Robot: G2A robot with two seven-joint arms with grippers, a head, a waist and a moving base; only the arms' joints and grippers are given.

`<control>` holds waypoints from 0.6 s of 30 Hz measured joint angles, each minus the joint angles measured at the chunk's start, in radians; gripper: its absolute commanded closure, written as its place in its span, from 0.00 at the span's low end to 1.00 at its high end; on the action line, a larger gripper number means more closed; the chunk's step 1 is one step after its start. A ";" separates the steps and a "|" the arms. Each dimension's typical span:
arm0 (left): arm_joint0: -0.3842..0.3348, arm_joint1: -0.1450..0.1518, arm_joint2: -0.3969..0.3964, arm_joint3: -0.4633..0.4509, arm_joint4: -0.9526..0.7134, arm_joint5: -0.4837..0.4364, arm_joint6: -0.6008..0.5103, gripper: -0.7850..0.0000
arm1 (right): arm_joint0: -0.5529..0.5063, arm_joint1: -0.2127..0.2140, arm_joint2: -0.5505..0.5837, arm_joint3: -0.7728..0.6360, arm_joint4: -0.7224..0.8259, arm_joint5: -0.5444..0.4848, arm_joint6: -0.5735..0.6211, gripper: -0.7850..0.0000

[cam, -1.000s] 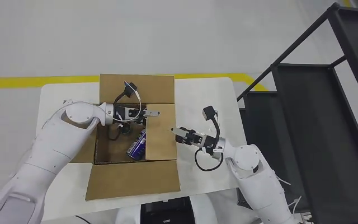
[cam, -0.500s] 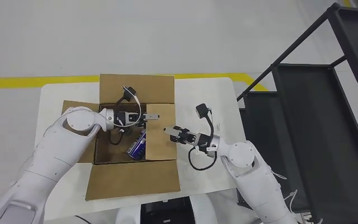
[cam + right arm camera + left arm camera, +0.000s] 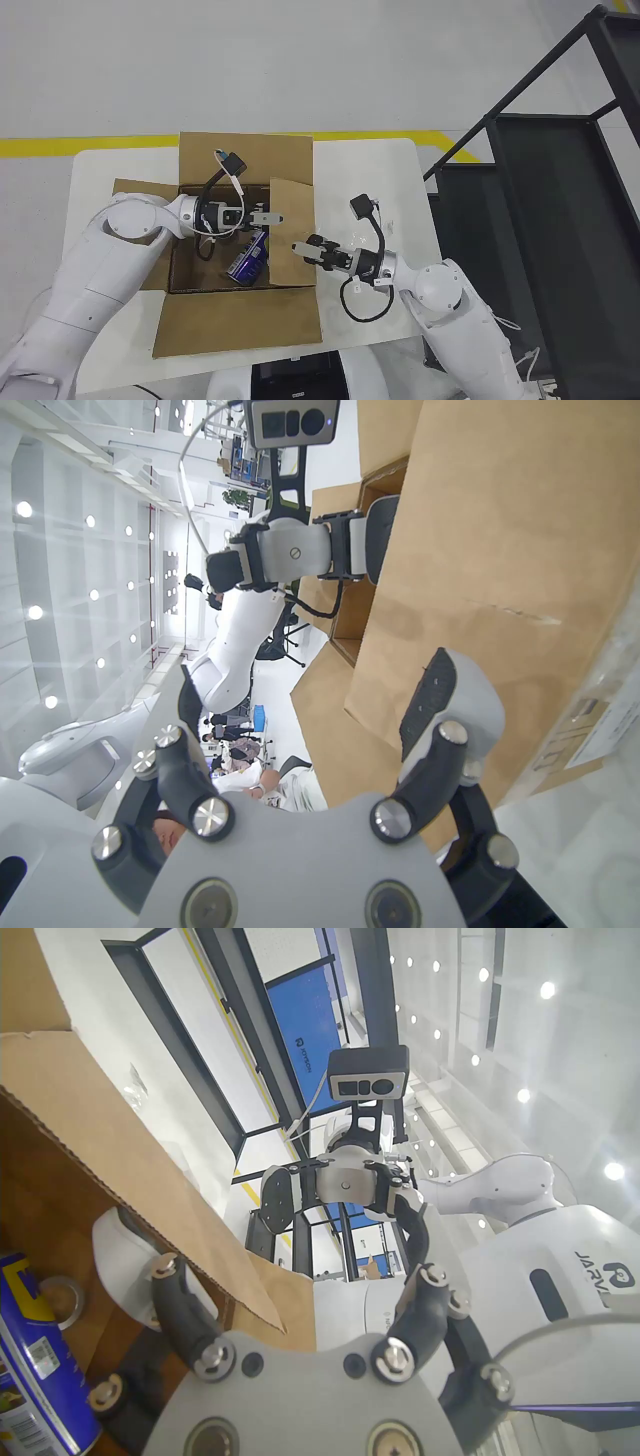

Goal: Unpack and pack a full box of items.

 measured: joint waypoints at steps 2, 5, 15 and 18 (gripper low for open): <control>-0.014 -0.007 0.011 -0.009 -0.009 0.011 -0.012 0.00 | -0.031 0.006 0.011 -0.042 -0.004 -0.018 0.012 0.00; -0.039 -0.022 0.035 -0.011 -0.024 0.020 -0.028 0.00 | -0.080 0.014 0.031 -0.100 -0.006 -0.053 0.028 0.00; -0.145 -0.093 0.142 0.058 -0.061 0.038 -0.036 0.00 | -0.161 0.039 0.082 -0.175 0.084 -0.186 0.138 0.00; -0.180 -0.120 0.178 0.095 -0.067 0.038 -0.035 0.00 | -0.177 0.045 0.096 -0.189 0.095 -0.207 0.148 0.00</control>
